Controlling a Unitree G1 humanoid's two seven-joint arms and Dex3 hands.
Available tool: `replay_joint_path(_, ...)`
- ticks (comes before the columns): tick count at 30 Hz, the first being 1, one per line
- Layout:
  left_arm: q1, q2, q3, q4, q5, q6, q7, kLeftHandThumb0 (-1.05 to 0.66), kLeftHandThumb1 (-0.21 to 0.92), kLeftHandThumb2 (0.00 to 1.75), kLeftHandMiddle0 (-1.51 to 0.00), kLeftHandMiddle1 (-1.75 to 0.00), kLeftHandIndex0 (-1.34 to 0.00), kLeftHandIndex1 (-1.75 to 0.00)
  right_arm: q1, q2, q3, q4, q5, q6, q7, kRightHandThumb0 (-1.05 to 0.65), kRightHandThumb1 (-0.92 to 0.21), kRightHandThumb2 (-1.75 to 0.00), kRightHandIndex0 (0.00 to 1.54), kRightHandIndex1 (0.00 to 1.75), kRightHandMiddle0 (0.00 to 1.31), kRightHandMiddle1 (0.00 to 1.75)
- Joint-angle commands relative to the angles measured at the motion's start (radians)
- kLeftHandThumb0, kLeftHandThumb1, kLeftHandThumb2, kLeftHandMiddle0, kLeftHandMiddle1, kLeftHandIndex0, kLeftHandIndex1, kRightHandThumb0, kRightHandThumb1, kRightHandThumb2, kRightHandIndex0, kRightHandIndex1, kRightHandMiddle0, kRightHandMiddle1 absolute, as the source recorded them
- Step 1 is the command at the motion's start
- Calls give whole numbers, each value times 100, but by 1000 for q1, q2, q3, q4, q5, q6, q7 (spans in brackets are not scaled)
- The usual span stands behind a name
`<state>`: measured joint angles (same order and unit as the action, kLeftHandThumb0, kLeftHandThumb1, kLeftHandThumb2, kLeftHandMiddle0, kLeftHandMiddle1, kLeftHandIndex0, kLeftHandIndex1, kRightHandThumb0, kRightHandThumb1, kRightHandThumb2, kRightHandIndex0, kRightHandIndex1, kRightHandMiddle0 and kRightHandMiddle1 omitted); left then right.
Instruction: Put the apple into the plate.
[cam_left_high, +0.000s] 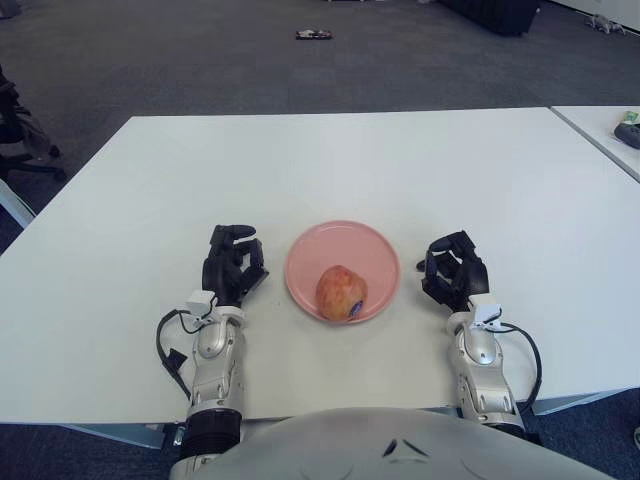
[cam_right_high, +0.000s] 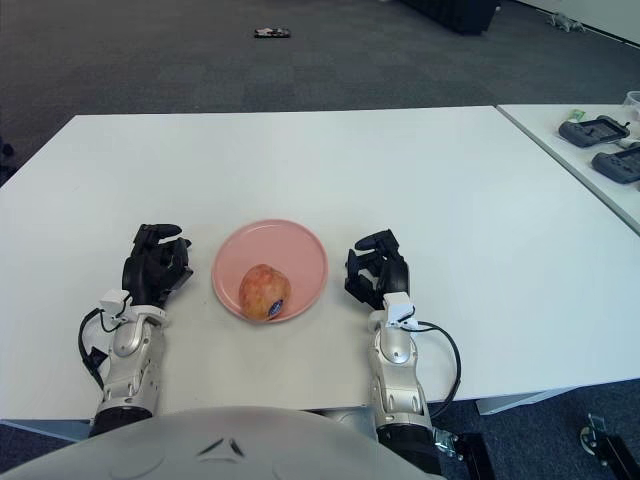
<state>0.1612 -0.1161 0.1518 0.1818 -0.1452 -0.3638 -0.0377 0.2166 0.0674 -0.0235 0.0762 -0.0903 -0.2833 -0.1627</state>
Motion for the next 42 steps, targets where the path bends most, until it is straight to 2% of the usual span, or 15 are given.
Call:
replay_joint_path(1, 11, -9, -3, 16, -3, 1, 11, -38, 70, 84, -91, -175, -33, -175, 0, -6, -6, -18, 15, 12, 11, -39, -61, -95, 64, 136, 38, 175)
replay_joint_path(16, 26, -11, -2, 16, -18, -15, 12, -38, 72, 82, -93, -175, -32, -175, 12, -6, -5, -36, 9, 13, 17, -39, -61, -95, 63, 137, 39, 175)
replay_joint_path(42, 50, 19, -9, -15, -3, 14, 13, -37, 72, 81, -93, -175, -31, -175, 49, 17, 15, -78, -13, 34, -8, -39, -61, -95, 63, 137, 38, 175)
